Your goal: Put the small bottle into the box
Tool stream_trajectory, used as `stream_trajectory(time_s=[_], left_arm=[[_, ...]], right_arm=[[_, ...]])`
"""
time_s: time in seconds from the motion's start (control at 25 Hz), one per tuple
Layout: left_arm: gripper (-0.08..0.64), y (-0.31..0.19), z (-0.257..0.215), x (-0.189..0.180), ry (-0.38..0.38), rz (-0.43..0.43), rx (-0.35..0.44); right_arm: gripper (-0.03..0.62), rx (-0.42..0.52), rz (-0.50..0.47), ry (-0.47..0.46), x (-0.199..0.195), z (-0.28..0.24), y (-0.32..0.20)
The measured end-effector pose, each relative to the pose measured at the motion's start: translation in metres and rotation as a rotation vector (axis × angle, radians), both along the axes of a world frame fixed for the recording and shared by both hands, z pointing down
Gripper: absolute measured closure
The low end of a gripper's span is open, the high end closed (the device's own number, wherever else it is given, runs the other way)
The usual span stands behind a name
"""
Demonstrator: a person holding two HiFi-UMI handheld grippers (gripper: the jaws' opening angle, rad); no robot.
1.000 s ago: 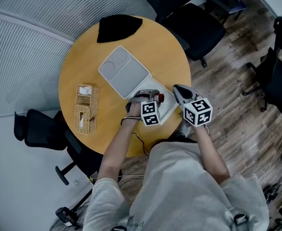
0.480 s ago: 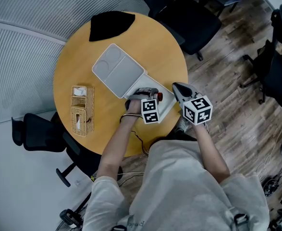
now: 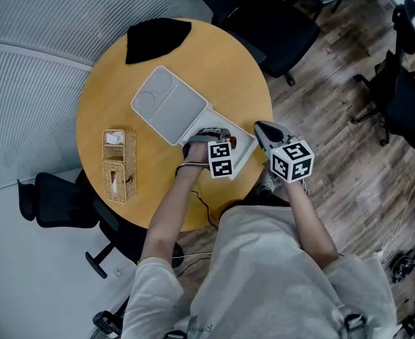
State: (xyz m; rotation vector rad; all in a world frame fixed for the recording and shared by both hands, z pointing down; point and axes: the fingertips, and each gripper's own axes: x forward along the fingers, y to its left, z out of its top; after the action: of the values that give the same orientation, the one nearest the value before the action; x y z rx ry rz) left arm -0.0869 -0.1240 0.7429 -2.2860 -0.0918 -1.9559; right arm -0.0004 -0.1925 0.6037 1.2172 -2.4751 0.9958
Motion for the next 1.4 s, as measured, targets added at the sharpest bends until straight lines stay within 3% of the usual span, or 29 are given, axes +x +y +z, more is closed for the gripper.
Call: stream_trajectory(time_s=[0.4,1.4], left_arm=[[0.322,0.001,0.004,0.001,-0.035,0.020,-0.016],[0.304,0.010,-0.011,0.003,-0.014,-0.011,-0.023]], right_arm=[[0.574,0.008,-0.030,-0.001,-0.005,-0.004,0.005],[0.574,0.049,-0.034,0.007,0.008,-0.018,0.017]])
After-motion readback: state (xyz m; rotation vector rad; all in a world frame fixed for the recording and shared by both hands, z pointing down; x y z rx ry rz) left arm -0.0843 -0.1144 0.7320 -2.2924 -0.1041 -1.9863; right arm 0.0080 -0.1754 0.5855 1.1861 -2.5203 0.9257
